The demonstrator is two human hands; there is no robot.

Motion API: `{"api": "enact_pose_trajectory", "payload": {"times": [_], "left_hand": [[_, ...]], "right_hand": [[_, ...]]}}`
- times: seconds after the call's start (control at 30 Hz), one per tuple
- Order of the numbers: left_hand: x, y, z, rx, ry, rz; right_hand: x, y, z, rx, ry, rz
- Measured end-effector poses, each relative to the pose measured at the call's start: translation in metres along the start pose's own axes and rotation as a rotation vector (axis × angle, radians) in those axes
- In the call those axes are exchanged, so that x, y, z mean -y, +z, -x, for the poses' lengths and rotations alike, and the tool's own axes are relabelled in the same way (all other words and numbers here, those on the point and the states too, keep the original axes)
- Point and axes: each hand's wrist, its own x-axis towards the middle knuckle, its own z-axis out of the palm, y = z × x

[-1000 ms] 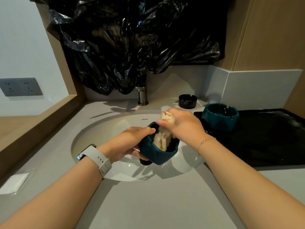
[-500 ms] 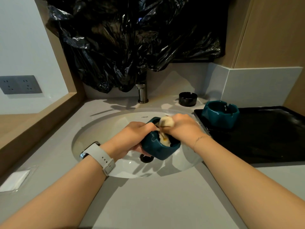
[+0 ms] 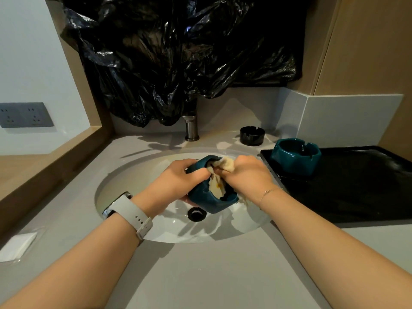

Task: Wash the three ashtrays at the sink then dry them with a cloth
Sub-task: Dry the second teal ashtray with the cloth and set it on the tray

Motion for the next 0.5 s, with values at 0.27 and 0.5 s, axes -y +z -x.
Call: {"api": "enact_pose_trajectory", "payload": {"times": [0.27, 0.5], "left_hand": [[0.009, 0.004, -0.007, -0.206, -0.013, 0.004], [0.008, 0.004, -0.007, -0.246, 0.071, -0.051]], "right_hand": [[-0.001, 0.022, -0.018, 0.255, 0.172, -0.436], [-0.003, 0.021, -0.018, 0.059, 0.135, -0.351]]}}
